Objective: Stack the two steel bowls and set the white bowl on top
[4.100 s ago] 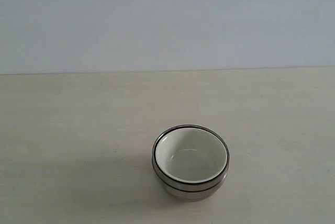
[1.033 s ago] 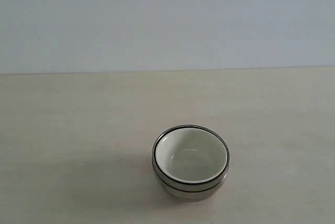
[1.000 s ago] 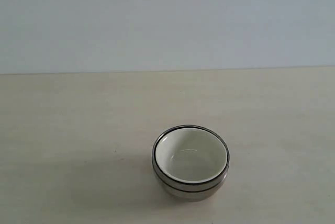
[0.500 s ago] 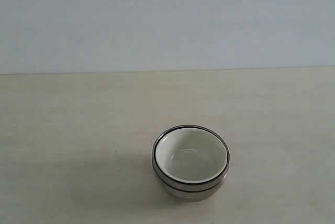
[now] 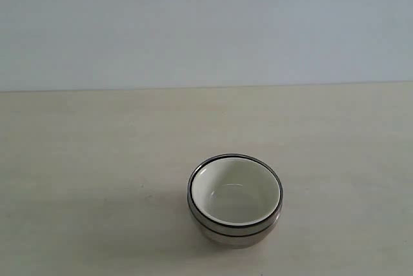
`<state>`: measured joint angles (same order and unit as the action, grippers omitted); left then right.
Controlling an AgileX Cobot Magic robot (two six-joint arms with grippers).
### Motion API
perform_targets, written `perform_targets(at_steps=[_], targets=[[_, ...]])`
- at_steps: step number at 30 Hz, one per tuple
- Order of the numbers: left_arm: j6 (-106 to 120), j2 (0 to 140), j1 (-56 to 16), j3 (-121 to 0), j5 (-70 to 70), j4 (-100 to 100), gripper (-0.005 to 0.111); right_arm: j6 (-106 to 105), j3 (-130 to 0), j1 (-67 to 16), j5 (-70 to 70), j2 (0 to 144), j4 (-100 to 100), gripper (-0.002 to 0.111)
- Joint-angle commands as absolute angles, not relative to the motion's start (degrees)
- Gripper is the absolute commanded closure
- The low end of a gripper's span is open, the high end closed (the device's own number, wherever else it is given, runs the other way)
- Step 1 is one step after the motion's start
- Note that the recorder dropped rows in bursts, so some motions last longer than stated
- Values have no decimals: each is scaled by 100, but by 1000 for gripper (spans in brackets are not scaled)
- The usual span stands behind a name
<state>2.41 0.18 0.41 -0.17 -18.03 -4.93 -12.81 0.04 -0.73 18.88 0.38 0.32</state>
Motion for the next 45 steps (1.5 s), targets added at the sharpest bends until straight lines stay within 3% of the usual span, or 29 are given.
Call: perform_targets(at_steps=[1, 45], targets=[[214, 0, 12, 0, -1761, -493, 103, -1233, 0, -58, 1864, 0, 0, 108], [214, 0, 12, 0, -1761, -493, 103, -635, 0, -58, 1864, 0, 0, 108]])
